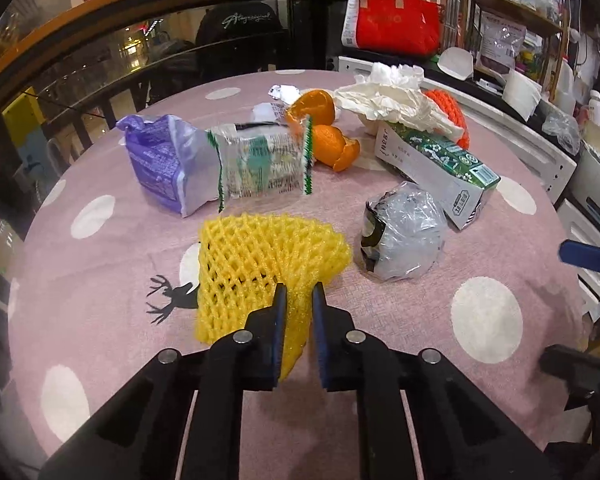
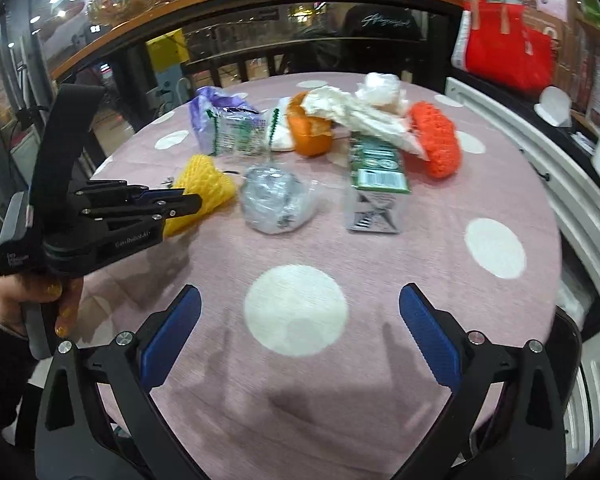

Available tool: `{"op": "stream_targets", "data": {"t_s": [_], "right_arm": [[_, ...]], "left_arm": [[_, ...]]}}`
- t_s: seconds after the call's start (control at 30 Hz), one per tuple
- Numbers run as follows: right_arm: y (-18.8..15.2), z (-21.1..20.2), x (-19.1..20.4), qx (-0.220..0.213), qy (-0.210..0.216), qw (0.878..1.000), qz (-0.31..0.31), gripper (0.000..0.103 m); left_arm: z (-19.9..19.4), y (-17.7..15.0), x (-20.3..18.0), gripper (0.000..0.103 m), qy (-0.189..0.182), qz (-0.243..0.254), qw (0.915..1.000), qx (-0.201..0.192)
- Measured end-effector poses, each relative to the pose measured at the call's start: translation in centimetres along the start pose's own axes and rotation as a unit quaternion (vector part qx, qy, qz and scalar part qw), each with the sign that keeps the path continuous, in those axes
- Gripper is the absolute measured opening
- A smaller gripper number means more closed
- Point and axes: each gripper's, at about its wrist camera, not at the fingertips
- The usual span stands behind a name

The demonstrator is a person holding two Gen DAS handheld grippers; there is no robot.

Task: Collect trash
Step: 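Grasp the yellow foam net with the left tool while the right tool grasps the clear plastic ball, then carry the clear plastic ball with the right tool over the black bin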

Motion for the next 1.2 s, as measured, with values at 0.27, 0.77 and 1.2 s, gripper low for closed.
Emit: {"op": "stream_targets", "data": {"t_s": [0.27, 0.77, 1.2], "right_arm": [[3.5, 3.7, 2.9, 0.018, 0.012, 0.999, -0.045, 0.091], [6.0, 8.8, 3.3, 0.06, -0.014, 0.997, -0.041, 0.055], [3.3, 3.1, 3.0, 0.026, 0.038, 0.998, -0.03, 0.052]], "left_arm": [[-4.1, -0.8, 1.2, 0.012, 0.03, -0.034, 0.9979, -0.046], [-5.0, -3.1, 1.9, 0.012, 0.034, -0.075, 0.9951, -0.055], [-6.6, -3.0, 0.4, 0.012, 0.036, -0.066, 0.9944, -0.075]]}}
Point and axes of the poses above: each gripper's, at about its wrist camera, not at the fingertips, and z roughly the way its jaws point, x to its left, y to its top, and after that the axes turned 10 degrees about z, right-handed
